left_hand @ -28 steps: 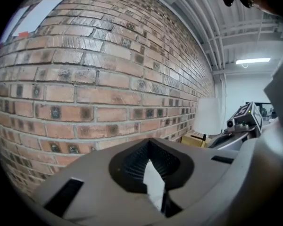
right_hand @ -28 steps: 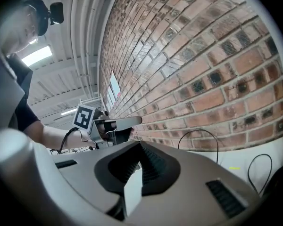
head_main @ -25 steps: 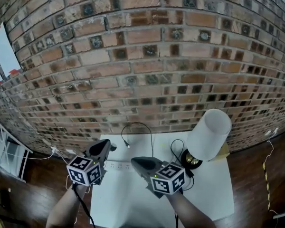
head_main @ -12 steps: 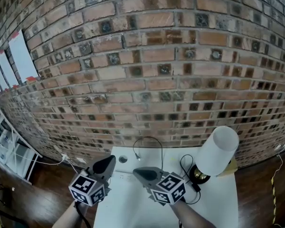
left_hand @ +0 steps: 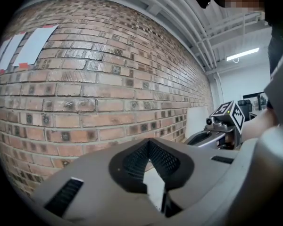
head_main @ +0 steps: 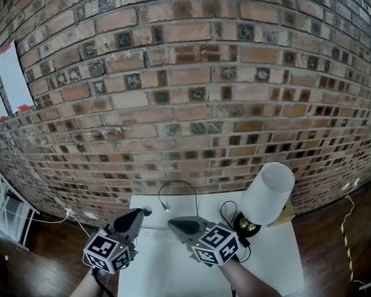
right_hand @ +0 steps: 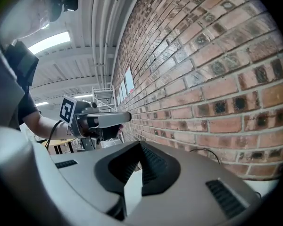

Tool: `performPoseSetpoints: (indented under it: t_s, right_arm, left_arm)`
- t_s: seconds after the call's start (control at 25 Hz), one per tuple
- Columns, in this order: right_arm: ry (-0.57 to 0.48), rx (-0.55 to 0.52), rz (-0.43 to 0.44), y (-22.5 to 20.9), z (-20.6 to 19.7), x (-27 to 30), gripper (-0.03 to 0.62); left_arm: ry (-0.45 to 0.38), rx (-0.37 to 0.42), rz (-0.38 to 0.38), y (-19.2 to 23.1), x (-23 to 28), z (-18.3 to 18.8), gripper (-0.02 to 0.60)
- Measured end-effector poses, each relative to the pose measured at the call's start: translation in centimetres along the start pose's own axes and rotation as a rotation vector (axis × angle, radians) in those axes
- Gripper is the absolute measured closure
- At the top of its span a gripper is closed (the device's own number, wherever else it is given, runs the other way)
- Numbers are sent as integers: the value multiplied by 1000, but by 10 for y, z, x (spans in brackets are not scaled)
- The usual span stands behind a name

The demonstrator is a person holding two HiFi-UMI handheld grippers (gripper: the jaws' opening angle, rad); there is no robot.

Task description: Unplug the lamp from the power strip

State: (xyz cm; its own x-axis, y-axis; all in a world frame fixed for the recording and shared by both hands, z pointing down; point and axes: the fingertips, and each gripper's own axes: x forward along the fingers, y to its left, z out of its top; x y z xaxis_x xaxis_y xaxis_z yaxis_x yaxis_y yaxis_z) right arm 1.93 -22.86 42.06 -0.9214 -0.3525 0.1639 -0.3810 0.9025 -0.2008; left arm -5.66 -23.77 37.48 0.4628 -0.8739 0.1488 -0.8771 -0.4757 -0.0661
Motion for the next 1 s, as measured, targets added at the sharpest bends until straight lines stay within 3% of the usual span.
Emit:
performPoseSetpoints:
  t_s: [0.12,0.32,0.52,1.0]
  right_arm:
    - [10,-9,-37,7,0,0,588]
    - [35,-17,-60,39,-6,14,587]
    - [20,-15,-67,78,3,38,588]
    - [35,-66,-69,159,-6,66,587]
  left_arm:
    - [-17,6,-99,-11,-7,-5,566]
    - [-20,40,-151,-7,-36,-13,566]
    - [-61,-93,-167,23,-77,-10,566]
    - [-125,-182,-116,61,-162,-29,566]
